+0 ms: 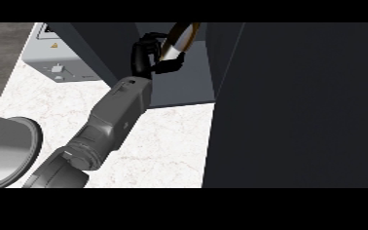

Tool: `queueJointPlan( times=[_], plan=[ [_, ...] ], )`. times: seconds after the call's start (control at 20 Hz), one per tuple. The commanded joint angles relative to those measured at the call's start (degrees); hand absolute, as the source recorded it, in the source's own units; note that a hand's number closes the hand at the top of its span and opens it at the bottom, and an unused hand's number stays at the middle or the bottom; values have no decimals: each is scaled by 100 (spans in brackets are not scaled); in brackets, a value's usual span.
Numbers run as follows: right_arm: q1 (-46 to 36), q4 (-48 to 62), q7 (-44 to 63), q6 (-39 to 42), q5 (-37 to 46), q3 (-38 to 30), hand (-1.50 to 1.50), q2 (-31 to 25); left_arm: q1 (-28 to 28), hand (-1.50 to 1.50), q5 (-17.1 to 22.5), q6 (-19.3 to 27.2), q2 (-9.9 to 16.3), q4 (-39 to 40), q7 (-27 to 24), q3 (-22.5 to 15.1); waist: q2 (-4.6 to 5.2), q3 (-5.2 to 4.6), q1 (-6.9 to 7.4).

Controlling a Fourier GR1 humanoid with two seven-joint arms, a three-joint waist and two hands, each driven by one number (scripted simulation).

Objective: Pick up the wine, place it into the cabinet and close the cabinet

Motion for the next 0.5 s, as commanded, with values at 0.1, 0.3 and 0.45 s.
queueJointPlan(
  times=[0.1,0.3,0.45],
  plan=[
    [56,-251,108,-9,-261,-71,-150,32,268,150,408,-513,-125,-225,-163,435,20,-6,-87],
    [-5,-273,129,-66,-178,77,-150,105,473,150,561,-879,-129,-232,-70,553,7,-8,-149],
    [-80,-87,20,-28,-74,183,-150,128,774,150,675,-1223,-130,-270,-173,598,13,-13,-181]
  ],
)
